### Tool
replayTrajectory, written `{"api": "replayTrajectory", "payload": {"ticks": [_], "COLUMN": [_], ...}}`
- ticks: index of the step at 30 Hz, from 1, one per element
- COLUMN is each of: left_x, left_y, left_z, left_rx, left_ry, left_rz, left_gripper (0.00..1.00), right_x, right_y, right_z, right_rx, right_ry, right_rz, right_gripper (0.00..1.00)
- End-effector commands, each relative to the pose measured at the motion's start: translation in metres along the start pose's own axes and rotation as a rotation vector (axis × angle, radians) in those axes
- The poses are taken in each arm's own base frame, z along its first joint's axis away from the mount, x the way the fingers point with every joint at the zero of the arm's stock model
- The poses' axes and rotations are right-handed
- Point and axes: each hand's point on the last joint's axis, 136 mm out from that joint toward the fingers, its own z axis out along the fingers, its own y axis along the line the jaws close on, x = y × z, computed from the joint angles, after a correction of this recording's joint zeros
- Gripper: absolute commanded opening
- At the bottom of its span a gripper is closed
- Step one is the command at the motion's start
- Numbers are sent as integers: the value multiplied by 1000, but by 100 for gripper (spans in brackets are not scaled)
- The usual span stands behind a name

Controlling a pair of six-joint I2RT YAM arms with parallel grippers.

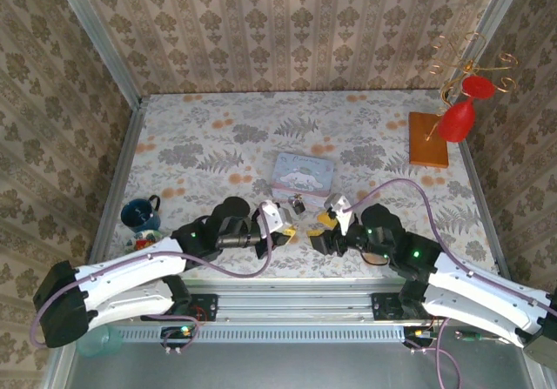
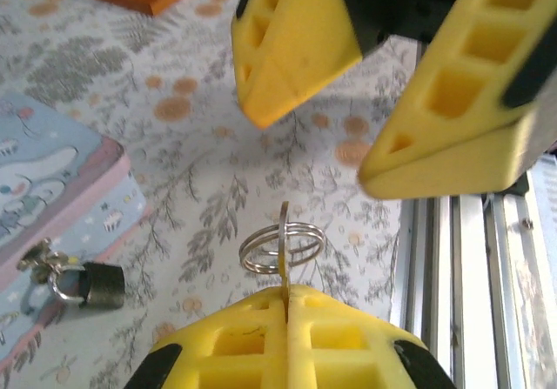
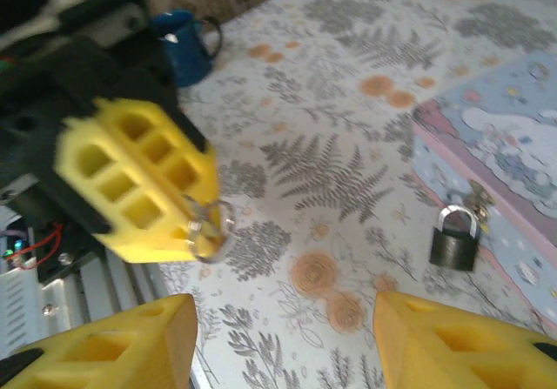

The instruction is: Unlock a padlock with a key

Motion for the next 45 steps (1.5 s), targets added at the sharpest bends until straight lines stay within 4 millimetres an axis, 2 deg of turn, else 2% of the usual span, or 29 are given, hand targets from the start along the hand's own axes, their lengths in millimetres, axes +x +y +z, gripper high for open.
{"api": "replayTrajectory", "payload": {"ticks": [1,12,22,33,38,45], "left_x": [18,21,22,28,30,36], "left_y": [-10,-21,-28,-30,-32,-37], "left_z": [2,24,27,22,20,22], "left_rx": [61,135,157,161,170,203], "left_ry": [109,178,183,197,200,220], "left_rz": [22,33,39,44,47,41], "left_gripper": [0,0,0,0,0,0], "right_x": [-5,18,41,47,48,46], "right_y": [18,29,20,16,18,17], "right_z": [0,15,23,28,28,26], "right_rx": [-109,-204,-165,-152,-160,-155], "right_ry": [-65,9,100,137,147,134], "right_rz": [-96,-82,-90,-105,-107,-107], "right_gripper": [56,42,32,21,11,16]}}
